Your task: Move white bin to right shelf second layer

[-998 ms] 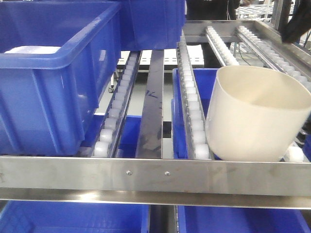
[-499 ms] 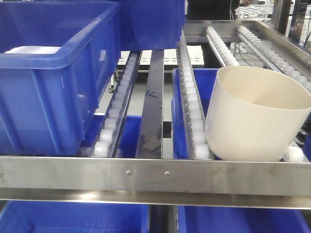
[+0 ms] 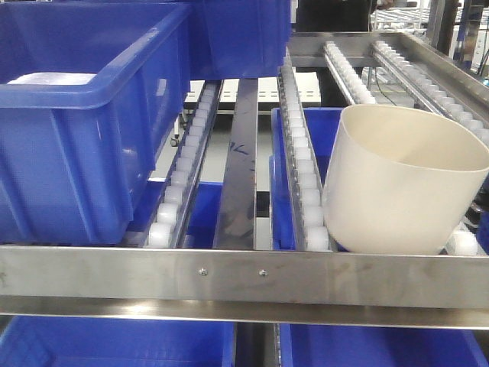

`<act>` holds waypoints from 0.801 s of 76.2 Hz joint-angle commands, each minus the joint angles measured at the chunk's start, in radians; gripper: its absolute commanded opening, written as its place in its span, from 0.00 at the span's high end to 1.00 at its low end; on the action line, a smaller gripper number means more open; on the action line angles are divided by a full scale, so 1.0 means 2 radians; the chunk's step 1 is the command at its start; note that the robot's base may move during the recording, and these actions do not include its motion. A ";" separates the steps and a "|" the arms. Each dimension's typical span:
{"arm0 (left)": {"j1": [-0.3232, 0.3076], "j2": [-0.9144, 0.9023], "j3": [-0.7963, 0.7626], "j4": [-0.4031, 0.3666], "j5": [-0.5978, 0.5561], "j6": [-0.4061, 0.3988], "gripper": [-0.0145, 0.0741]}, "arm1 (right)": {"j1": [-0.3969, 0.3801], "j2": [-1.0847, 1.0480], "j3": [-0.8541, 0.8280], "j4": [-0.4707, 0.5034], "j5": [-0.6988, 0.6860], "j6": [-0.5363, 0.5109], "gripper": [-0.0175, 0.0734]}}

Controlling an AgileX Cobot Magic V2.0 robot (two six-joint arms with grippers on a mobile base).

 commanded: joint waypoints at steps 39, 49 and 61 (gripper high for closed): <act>-0.002 -0.008 0.018 0.000 -0.043 -0.002 0.74 | -0.003 -0.003 -0.011 0.000 -0.004 -0.001 0.75; -0.002 -0.008 0.018 0.000 -0.043 -0.002 0.74 | -0.003 -0.041 0.023 0.000 -0.014 -0.001 0.75; -0.002 -0.008 0.018 0.000 -0.043 -0.002 0.74 | -0.003 -0.102 0.101 0.000 -0.038 -0.001 0.75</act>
